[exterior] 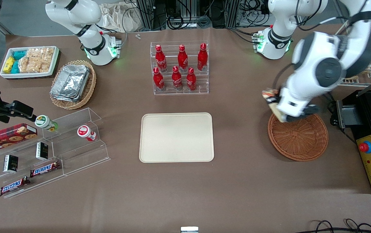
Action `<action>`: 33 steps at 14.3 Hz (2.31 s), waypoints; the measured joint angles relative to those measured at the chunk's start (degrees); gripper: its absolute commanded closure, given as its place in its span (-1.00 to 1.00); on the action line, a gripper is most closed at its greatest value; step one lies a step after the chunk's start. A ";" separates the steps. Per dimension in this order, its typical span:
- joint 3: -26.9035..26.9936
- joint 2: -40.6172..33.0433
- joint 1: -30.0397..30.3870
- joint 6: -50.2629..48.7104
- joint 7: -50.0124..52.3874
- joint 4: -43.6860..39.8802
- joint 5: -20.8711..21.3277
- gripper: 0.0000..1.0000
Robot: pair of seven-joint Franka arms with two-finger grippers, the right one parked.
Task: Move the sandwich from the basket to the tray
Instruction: 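Carry the sandwich with the left gripper over the cream tray, then lower the sandwich onto the tray and open the left gripper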
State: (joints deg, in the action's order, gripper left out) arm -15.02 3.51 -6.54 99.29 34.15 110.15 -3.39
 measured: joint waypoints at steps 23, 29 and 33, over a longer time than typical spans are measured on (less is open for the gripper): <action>-11.72 34.95 -9.35 37.19 6.06 -9.51 21.13 -1.00; -11.76 35.33 -9.36 38.34 6.06 -10.10 21.86 -1.00; -11.92 30.38 -9.27 25.79 6.06 -16.10 21.85 -1.00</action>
State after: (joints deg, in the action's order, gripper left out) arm -26.94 33.89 -15.82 125.08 40.21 94.05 18.47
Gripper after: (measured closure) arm 0.000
